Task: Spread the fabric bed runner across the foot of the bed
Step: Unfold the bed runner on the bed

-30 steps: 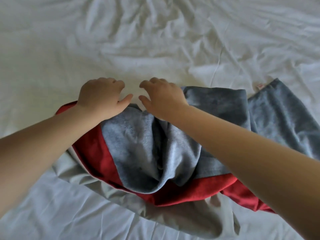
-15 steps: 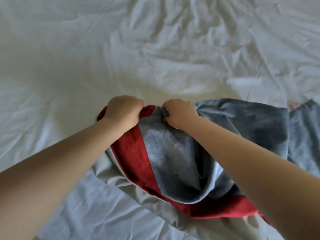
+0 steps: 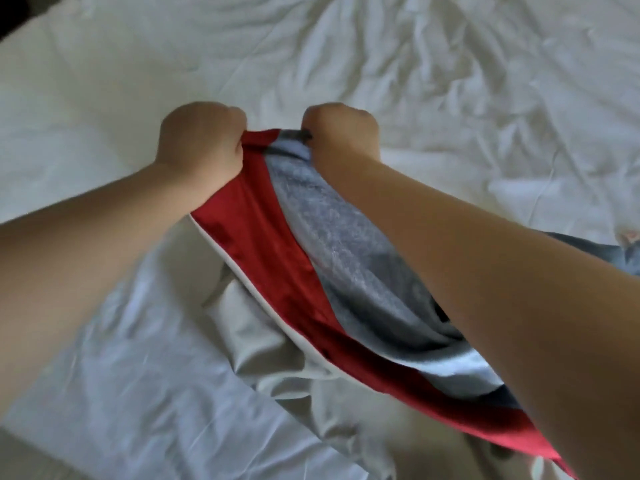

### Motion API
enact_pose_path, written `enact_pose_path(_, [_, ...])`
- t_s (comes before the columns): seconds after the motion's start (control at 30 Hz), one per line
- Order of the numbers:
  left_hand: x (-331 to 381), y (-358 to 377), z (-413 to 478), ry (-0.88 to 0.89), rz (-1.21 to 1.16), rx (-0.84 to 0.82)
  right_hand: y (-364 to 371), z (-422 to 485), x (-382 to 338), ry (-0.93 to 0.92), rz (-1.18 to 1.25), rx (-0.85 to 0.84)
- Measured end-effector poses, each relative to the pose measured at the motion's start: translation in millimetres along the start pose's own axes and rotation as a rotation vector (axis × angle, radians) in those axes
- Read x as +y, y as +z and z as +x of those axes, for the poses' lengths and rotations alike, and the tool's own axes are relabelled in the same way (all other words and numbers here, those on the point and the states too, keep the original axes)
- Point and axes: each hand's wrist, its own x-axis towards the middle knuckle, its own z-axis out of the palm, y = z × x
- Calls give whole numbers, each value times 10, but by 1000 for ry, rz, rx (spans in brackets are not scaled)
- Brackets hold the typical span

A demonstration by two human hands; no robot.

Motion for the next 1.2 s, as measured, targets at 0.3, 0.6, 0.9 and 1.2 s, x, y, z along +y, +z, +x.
enact_pose_path(0.3, [-29, 148, -162, -39, 6, -103, 273, -150, 24, -54, 152, -93])
enact_pose_path(0.6, [805, 88, 101, 210, -149, -4, 205, -725, 1228, 42, 44, -171])
enact_pose_path(0.9, [2004, 345, 66, 453, -207, -296, 286, -1319, 1747, -55, 19, -336])
enact_pose_path(1.2, [2070, 485, -3, 568, -42, -693, 496, -1425, 1927, -49, 111, -419])
